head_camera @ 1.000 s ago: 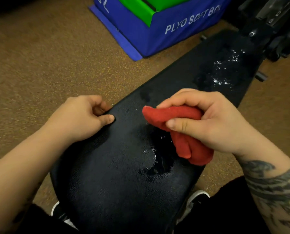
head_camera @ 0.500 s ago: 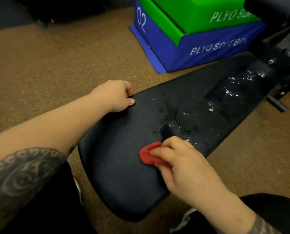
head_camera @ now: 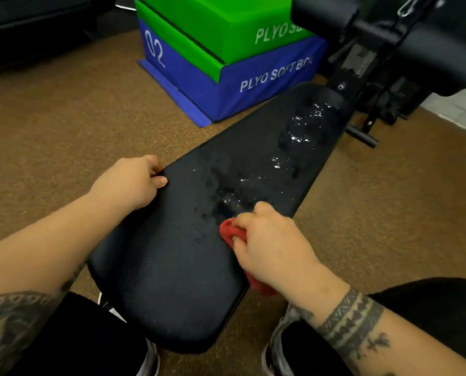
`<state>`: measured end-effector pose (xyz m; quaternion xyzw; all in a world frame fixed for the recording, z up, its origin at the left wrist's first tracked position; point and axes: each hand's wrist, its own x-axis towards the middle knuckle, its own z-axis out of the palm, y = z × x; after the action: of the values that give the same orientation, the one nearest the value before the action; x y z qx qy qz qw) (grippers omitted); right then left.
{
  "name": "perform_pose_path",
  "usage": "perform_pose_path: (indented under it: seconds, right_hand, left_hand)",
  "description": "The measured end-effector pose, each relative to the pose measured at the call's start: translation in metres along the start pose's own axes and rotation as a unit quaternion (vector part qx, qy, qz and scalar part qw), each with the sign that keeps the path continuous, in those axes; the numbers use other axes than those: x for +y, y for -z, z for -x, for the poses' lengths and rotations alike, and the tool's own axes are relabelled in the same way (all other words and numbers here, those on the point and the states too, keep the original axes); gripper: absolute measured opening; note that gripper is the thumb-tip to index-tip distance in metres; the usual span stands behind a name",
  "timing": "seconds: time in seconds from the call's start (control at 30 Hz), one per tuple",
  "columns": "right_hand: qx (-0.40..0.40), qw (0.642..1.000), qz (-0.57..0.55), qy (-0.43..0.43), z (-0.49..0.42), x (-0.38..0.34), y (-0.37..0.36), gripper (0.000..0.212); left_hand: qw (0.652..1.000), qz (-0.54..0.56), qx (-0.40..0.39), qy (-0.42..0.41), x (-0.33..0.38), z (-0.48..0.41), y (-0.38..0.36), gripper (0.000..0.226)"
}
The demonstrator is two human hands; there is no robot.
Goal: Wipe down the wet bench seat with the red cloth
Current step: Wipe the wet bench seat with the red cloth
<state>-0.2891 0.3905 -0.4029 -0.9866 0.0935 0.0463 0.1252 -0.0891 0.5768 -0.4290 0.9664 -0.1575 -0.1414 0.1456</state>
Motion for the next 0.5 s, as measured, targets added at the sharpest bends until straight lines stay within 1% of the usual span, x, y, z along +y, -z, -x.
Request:
perform_pose_path:
  seconds: [0.07, 0.13, 0.17, 0.2, 0.27, 0.3, 0.37, 0.4, 0.5]
  right_hand:
    - [0.016, 0.998, 0.033, -0.044, -0.008, 0.016, 0.006, 0.021]
    - [0.039, 0.995, 0.043, -0.079, -0.015, 0.03, 0.012, 0.02]
    - [0.055, 0.994, 0.036, -0.083, -0.017, 0.033, 0.014, 0.021]
    - [0.065, 0.995, 0.021, -0.077, -0.018, 0.032, 0.015, 0.024]
    - [0.062, 0.997, -0.013, -0.037, -0.019, 0.022, 0.014, 0.03]
    - [0.046, 0.999, -0.026, -0.009, -0.019, 0.016, 0.009, 0.032]
    - [0.013, 0.998, -0.052, 0.018, -0.017, 0.01, -0.002, 0.034]
    - [0.013, 0.998, -0.059, 0.018, -0.019, 0.013, -0.007, 0.034]
    - [0.046, 0.998, -0.049, -0.008, -0.022, 0.039, -0.01, 0.031]
  left_hand:
    - [1.0, -0.001, -0.01, -0.002, 0.0, -0.002, 0.007, 0.02]
    - [0.999, -0.029, -0.014, -0.006, 0.005, -0.004, 0.014, 0.026]
    - [0.999, -0.042, -0.009, -0.012, 0.007, -0.003, 0.017, 0.031]
    - [0.999, -0.045, -0.003, -0.018, 0.008, -0.002, 0.019, 0.034]
    - [0.999, -0.032, 0.006, -0.034, 0.012, 0.004, 0.023, 0.041]
    - [0.999, -0.027, 0.008, -0.046, 0.014, 0.007, 0.025, 0.045]
    - [0.997, -0.024, 0.017, -0.074, 0.018, 0.011, 0.028, 0.051]
    - [0.995, -0.022, 0.029, -0.092, 0.02, 0.011, 0.03, 0.051]
    - [0.988, -0.004, 0.059, -0.143, 0.019, 0.011, 0.028, 0.045]
